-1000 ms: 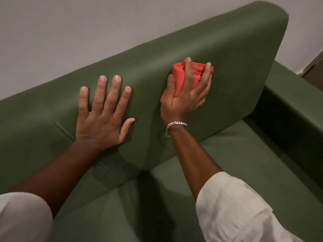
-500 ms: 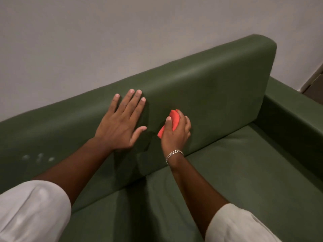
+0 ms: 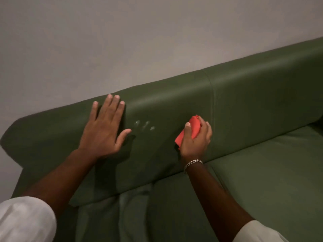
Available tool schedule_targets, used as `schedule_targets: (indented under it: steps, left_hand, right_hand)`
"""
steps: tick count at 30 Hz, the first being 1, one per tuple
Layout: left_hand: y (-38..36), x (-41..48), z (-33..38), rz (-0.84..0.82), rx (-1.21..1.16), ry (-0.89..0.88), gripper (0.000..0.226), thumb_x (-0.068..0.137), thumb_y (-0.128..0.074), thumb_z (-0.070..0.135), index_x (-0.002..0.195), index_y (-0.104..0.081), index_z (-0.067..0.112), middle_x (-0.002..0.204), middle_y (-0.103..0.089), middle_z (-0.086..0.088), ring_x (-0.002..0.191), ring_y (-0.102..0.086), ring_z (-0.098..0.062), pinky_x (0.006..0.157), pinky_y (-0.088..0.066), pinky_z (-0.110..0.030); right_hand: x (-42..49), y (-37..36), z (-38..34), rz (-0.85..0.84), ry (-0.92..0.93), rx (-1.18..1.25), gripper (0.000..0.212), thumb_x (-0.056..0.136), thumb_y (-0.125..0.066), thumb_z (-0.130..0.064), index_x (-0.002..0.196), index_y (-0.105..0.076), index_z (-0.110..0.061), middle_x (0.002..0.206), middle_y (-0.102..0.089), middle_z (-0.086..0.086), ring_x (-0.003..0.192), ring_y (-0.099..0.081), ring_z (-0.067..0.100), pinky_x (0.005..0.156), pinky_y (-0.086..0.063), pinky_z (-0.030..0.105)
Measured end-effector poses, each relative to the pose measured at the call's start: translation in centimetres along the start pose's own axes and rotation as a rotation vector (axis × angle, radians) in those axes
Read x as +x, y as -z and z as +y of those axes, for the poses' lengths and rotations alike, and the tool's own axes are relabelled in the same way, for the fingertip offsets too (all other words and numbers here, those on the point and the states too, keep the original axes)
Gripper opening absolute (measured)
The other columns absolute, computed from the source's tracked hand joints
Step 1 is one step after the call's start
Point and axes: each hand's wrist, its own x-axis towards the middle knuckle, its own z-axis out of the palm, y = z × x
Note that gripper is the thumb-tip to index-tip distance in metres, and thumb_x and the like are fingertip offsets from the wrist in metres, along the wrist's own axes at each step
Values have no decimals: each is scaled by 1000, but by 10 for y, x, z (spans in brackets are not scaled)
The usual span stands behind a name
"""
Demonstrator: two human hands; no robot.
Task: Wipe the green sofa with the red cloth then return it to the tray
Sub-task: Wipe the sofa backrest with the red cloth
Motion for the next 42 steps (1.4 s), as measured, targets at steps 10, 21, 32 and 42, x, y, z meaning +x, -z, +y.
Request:
schedule_targets:
  steps: [10,21,32,42]
  left_hand:
    - [-34,-5,-63,2,43,63,84,92,-25,59,154,-20,3,158,-31,-26,145,-32,-41,119,-22,-55]
    - [-55,-5,-71,193,74,18,75,96,-24,53,153,-24,4,155,-37,-24,142,-37,-41,115,-26,-53]
    - [-59,-3,-74,210,27,23,72,91,-29,41,153,-25,4,154,-38,-25,142,-38,-41,116,-27,-54]
    - [-88,-84,2,148,-234,432,80,89,-42,31,158,-9,7,167,-1,-19,154,2,-39,123,-2,-56]
  right_hand:
    - [-71,-103,-32,-65,412,-100,53,90,-53,-51,140,-49,-33,162,-25,11,149,-24,29,118,-28,52]
    - [-72,-155,-19,254,342,-230,55,93,-45,-55,144,-43,-34,163,-23,13,151,-19,35,116,-26,56]
    - [-28,-129,-6,275,573,-388,54,92,-51,-54,141,-48,-33,158,-32,19,147,-28,40,113,-31,55]
    - [-34,-49,47,-125,555,-332,48,88,-68,-24,135,-58,-26,160,-30,18,142,-31,40,116,-30,50]
